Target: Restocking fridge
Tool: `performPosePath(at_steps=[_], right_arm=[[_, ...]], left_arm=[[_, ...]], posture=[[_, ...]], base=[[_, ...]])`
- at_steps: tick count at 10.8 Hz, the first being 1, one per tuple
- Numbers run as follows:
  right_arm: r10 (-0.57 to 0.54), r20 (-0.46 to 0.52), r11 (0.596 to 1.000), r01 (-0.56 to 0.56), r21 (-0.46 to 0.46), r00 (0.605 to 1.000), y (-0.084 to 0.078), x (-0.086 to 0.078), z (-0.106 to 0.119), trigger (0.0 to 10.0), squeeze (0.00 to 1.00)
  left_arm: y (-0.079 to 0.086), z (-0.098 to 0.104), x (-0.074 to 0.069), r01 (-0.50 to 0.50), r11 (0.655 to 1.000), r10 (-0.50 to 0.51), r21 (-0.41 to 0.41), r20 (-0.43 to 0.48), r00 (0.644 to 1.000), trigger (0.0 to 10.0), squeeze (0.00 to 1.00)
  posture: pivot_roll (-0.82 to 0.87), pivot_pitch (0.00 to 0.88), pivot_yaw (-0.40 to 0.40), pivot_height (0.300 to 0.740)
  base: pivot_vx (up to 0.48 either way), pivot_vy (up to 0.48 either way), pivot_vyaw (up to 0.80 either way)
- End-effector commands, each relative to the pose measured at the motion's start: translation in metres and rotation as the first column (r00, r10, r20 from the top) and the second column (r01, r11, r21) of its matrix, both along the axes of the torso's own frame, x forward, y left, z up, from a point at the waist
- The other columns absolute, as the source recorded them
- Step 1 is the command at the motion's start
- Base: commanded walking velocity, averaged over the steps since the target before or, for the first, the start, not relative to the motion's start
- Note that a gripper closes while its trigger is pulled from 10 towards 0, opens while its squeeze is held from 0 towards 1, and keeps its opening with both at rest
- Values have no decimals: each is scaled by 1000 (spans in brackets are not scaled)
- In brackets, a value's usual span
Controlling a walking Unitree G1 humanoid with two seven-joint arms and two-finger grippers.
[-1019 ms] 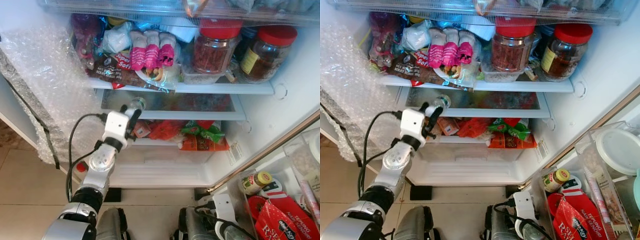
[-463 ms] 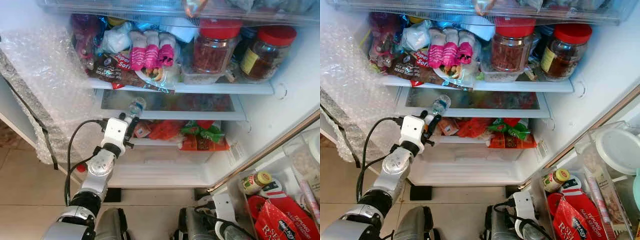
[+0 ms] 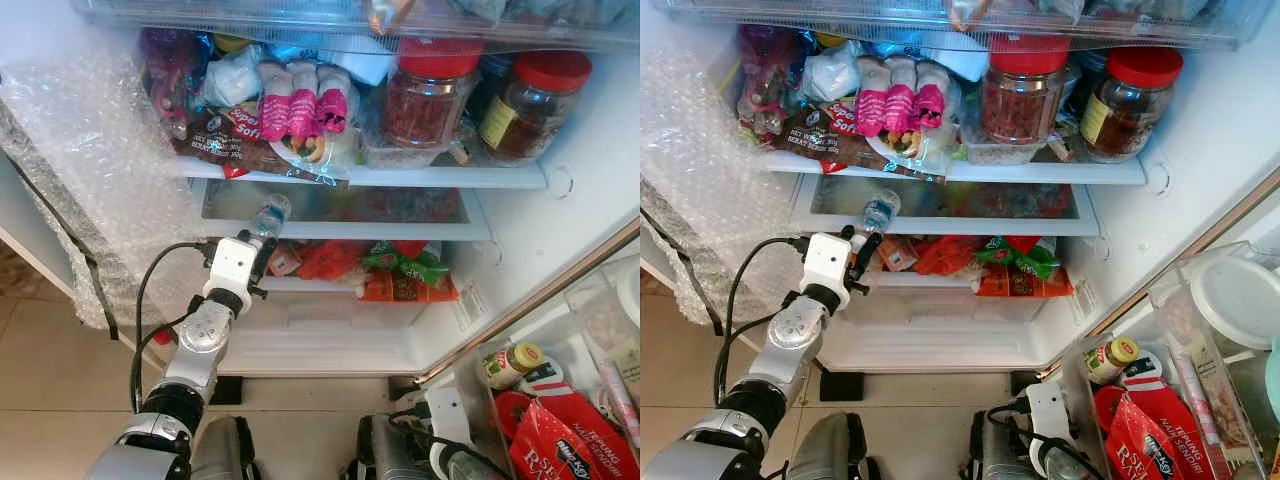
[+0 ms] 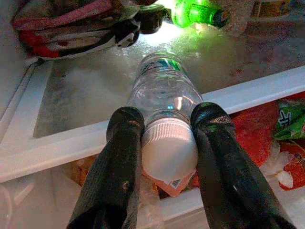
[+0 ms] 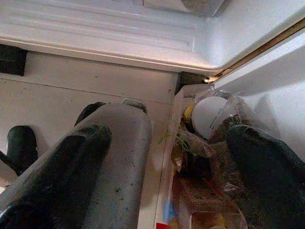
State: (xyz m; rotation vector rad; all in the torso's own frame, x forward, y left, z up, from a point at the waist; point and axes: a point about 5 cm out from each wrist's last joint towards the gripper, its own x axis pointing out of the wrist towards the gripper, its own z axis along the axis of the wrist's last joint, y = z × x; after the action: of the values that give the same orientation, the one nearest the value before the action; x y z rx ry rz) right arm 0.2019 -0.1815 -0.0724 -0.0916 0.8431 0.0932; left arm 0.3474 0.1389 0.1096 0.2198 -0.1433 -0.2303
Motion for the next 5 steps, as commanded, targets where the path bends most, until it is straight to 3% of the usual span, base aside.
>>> performPosePath(at_steps=[1,5], right_arm=[[5,-156,1000,-7,-13,988,-1,-38,-20,10000,0],[1,-153,1000,-3,-16,988,-1,-38,-20,10000,0]], left_arm=[[2,-20,-8,-8,1000,8,6,-97,995,10000,0],[-6,-11,-7,10,1000,-11,-17,-32,999,10000,0]], posture=[[-148,211,-61,629],[-149,214,-62,629]], base=[[0,0,0],[0,0,0]])
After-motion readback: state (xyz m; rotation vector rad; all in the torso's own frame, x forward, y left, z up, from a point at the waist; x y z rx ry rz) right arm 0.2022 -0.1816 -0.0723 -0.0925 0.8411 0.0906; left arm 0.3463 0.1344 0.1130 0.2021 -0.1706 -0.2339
